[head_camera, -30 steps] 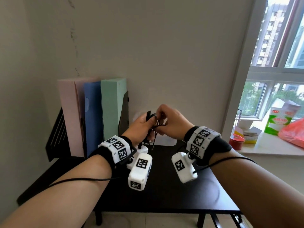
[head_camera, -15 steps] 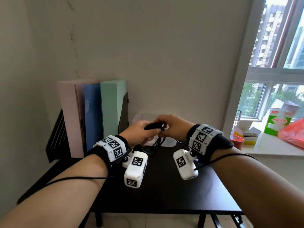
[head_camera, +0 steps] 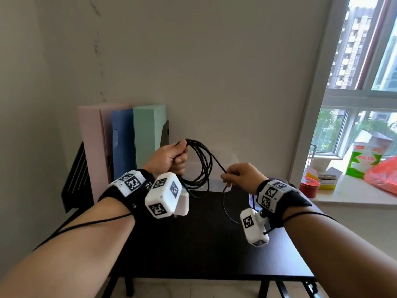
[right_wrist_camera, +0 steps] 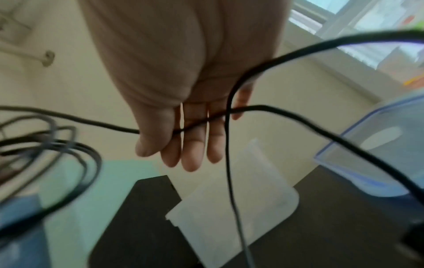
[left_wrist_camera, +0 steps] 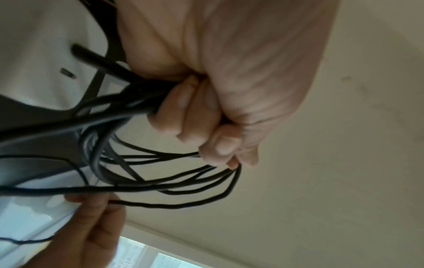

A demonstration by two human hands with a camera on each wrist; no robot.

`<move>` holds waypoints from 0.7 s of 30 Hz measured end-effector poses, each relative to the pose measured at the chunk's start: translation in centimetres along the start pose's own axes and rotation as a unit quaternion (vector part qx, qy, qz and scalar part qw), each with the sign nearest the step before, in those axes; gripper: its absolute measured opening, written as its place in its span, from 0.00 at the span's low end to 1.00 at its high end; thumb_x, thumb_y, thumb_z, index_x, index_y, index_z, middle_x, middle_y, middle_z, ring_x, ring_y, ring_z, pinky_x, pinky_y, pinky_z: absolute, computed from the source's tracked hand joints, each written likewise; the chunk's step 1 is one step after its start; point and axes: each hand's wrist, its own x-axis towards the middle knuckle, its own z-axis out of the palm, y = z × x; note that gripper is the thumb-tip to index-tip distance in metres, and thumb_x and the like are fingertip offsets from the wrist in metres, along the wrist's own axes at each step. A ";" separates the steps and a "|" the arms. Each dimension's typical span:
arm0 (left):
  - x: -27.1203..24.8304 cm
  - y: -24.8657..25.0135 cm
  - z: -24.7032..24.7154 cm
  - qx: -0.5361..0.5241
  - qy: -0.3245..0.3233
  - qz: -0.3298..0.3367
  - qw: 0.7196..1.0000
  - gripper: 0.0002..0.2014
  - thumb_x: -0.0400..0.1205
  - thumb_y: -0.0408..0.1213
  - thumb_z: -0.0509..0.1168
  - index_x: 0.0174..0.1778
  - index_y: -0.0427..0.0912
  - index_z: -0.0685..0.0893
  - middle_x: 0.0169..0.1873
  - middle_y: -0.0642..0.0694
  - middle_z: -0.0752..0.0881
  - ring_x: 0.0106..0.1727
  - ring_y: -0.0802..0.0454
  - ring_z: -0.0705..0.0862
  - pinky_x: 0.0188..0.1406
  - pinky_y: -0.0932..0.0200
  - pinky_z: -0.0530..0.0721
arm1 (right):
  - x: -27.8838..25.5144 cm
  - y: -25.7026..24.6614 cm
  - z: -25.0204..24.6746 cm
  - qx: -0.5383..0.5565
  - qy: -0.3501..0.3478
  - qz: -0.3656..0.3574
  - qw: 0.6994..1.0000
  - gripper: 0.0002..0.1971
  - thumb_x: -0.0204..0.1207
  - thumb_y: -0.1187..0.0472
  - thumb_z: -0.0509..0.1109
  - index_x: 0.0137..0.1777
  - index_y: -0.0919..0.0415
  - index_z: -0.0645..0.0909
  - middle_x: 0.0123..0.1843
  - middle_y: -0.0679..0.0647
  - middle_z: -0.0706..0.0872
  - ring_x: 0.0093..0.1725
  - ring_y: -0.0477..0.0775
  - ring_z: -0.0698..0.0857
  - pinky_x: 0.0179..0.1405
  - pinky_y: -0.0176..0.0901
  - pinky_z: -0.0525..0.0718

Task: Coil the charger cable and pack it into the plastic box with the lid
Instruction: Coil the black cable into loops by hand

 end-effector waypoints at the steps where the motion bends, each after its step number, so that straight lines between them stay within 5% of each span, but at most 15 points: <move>1: 0.0 0.3 -0.3 -0.024 0.001 0.009 1.000 0.16 0.83 0.46 0.52 0.32 0.42 0.73 0.09 0.54 0.69 0.09 0.62 0.62 0.11 0.74 0.61 | 0.0 0.5 -0.2 -0.045 0.014 0.019 0.999 0.13 0.76 0.51 0.69 0.30 0.49 0.82 0.30 0.46 0.88 0.40 0.53 0.87 0.59 0.54 0.82; 3: 0.0 1.2 -0.9 -0.083 0.017 0.033 0.996 0.14 0.76 0.48 0.56 0.29 0.43 0.73 0.08 0.52 0.69 0.08 0.62 0.63 0.09 0.74 0.63 | -0.6 1.6 -0.9 -0.166 0.046 0.072 0.982 0.14 0.78 0.47 0.64 0.32 0.49 0.81 0.32 0.45 0.89 0.44 0.50 0.86 0.64 0.50 0.72; 5: 0.1 2.0 -1.9 -0.137 0.039 0.058 0.988 0.14 0.74 0.48 0.58 0.26 0.45 0.75 0.09 0.52 0.69 0.08 0.63 0.63 0.08 0.74 0.63 | -1.2 3.0 -1.4 -0.181 0.059 0.113 0.975 0.16 0.78 0.45 0.63 0.32 0.50 0.80 0.33 0.47 0.90 0.42 0.50 0.86 0.62 0.48 0.72; 9: 0.6 2.3 -3.3 -0.167 0.100 0.078 0.978 0.17 0.84 0.48 0.49 0.31 0.47 0.69 0.11 0.55 0.73 0.09 0.62 0.63 0.08 0.72 0.63 | -1.9 4.3 -1.6 -0.029 0.062 0.124 0.990 0.19 0.71 0.49 0.75 0.26 0.59 0.77 0.24 0.54 0.84 0.27 0.52 0.81 0.39 0.45 0.81; 12: 0.8 1.7 -3.4 -0.169 0.146 0.090 0.971 0.17 0.85 0.45 0.50 0.30 0.46 0.68 0.13 0.55 0.76 0.08 0.62 0.62 0.08 0.72 0.63 | -1.9 3.4 -1.4 0.059 0.069 0.101 0.991 0.16 0.75 0.55 0.72 0.28 0.61 0.78 0.22 0.56 0.83 0.20 0.46 0.81 0.30 0.31 0.81; 15: 1.0 1.0 -3.7 -0.147 0.189 0.087 0.967 0.16 0.84 0.44 0.54 0.29 0.46 0.69 0.15 0.55 0.79 0.09 0.62 0.62 0.10 0.71 0.63 | -1.1 2.1 -1.2 0.154 0.089 0.117 0.977 0.15 0.79 0.56 0.67 0.32 0.63 0.78 0.24 0.58 0.79 0.17 0.50 0.80 0.27 0.38 0.84; 18: 1.2 0.4 -3.4 -0.094 0.221 0.074 0.968 0.14 0.82 0.45 0.56 0.30 0.46 0.70 0.17 0.55 0.83 0.09 0.61 0.63 0.12 0.72 0.63 | -0.6 0.5 -1.4 -0.006 0.159 0.133 0.978 0.15 0.78 0.54 0.65 0.33 0.61 0.80 0.27 0.55 0.80 0.27 0.56 0.80 0.34 0.42 0.80; 21: 1.3 -0.2 -2.1 -0.072 0.209 0.071 0.973 0.18 0.84 0.42 0.54 0.29 0.42 0.77 0.22 0.50 0.87 0.11 0.61 0.66 0.13 0.70 0.64 | -1.0 -2.2 -1.1 -0.200 0.124 0.109 0.966 0.11 0.75 0.54 0.62 0.34 0.58 0.77 0.38 0.57 0.83 0.43 0.62 0.82 0.39 0.42 0.76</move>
